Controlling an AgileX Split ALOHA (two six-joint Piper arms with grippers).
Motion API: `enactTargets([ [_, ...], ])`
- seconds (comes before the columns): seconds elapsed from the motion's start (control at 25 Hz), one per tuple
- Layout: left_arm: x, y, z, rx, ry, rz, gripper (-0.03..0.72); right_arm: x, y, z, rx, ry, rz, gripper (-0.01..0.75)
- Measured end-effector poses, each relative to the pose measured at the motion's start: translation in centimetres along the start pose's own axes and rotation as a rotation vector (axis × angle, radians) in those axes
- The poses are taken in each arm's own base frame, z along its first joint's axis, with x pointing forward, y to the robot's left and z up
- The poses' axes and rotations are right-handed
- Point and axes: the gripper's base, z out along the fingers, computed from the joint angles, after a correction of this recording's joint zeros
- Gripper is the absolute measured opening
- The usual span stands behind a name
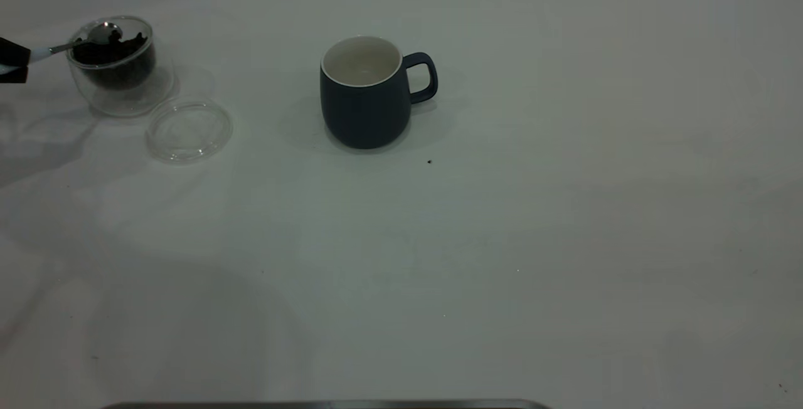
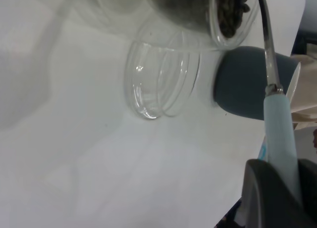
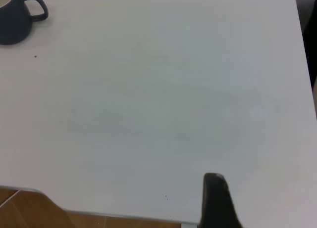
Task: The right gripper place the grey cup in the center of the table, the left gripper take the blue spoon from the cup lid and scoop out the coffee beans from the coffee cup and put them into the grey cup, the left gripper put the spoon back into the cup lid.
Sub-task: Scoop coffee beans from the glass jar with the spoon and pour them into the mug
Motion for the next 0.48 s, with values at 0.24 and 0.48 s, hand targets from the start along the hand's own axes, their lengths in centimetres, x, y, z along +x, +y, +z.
enactTargets([
  [0.24, -0.03, -0.30, -0.19, -0.002, -0.004, 0.006, 0.132, 0.00, 0.00, 0.00, 0.000, 0.000, 0.000, 0.453],
  [0.48, -0.12, -0.97, -0.55, -0.004, -0.013, 0.021, 0.132, 0.00, 0.00, 0.00, 0.000, 0.000, 0.000, 0.453],
])
